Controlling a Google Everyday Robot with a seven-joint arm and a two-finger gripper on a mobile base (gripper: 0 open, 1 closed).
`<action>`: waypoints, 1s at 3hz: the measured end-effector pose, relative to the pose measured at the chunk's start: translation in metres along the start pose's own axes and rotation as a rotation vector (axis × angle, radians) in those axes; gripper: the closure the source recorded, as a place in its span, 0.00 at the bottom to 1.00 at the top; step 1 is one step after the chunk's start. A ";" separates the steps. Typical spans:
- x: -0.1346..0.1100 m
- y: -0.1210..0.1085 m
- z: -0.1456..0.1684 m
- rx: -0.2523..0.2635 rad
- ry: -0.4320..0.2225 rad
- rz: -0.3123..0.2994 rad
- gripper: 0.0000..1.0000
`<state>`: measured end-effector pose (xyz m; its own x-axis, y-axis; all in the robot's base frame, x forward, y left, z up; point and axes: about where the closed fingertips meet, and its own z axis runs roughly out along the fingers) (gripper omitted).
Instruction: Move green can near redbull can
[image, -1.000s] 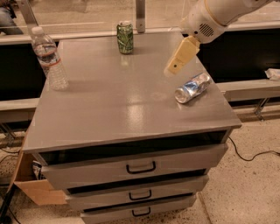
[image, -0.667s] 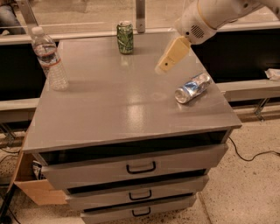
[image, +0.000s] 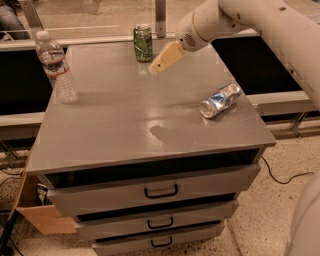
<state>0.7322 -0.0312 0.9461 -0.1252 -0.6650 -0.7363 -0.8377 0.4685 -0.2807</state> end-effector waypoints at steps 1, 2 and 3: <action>-0.007 -0.026 0.039 0.090 -0.036 0.050 0.00; -0.014 -0.059 0.072 0.183 -0.082 0.109 0.00; -0.016 -0.091 0.091 0.254 -0.123 0.158 0.00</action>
Offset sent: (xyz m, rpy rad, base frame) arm 0.1450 0.0254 -0.0198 0.1765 -0.1653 -0.2995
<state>0.8585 -0.0102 0.9268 -0.1649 -0.5048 -0.8473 -0.6517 0.7006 -0.2906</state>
